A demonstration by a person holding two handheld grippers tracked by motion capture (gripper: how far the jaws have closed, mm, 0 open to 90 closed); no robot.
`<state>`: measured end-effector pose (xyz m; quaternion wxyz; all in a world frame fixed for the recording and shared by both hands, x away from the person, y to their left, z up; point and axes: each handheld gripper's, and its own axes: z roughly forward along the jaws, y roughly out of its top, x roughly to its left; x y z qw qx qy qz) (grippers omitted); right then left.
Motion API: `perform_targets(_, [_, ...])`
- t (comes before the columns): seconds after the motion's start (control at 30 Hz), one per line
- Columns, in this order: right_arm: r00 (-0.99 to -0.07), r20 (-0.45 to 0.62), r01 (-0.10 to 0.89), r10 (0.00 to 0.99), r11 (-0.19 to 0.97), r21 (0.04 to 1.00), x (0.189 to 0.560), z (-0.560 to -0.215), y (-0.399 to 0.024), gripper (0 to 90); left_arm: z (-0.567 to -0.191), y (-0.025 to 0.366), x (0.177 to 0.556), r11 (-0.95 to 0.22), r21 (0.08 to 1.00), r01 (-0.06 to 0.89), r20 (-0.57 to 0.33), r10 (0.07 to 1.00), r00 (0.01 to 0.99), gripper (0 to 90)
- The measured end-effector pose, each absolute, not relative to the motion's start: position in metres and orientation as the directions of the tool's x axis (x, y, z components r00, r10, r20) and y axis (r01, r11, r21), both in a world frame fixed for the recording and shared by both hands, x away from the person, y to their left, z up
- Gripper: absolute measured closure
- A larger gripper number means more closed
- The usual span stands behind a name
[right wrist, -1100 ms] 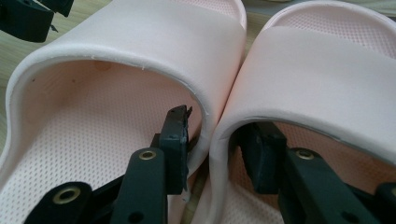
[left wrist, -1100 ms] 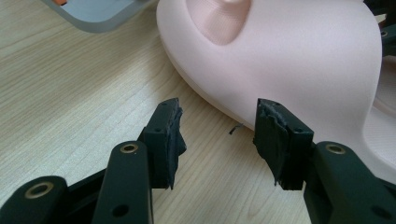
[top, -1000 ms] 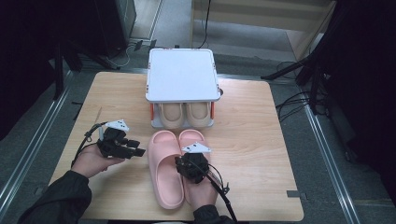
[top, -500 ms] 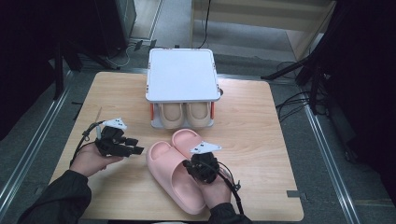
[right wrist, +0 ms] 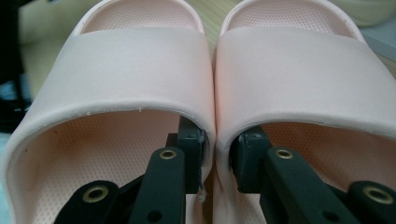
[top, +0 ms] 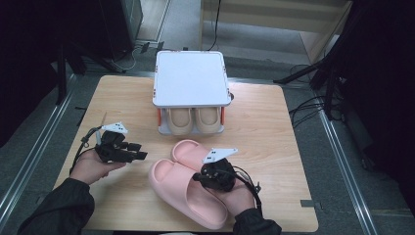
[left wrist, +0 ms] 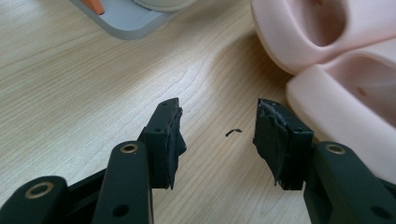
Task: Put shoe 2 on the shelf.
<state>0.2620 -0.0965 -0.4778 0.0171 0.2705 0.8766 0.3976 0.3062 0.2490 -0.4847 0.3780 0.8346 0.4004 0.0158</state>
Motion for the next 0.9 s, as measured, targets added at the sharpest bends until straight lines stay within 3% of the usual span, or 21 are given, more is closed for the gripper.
perform_targets(0.43, [-0.945,0.208,0.321,0.251,0.608,0.726,0.28,-0.434,-0.089,76.1,-0.485,0.254,0.305,-0.391,0.641,0.661,-0.273,0.688,0.672,50.2])
perform_targets(0.9, [-0.977,0.135,0.212,0.167,0.644,0.735,0.304,-0.368,-0.076,75.8,-0.487,0.261,0.293,-0.383,0.635,0.67,-0.272,0.701,0.659,50.2])
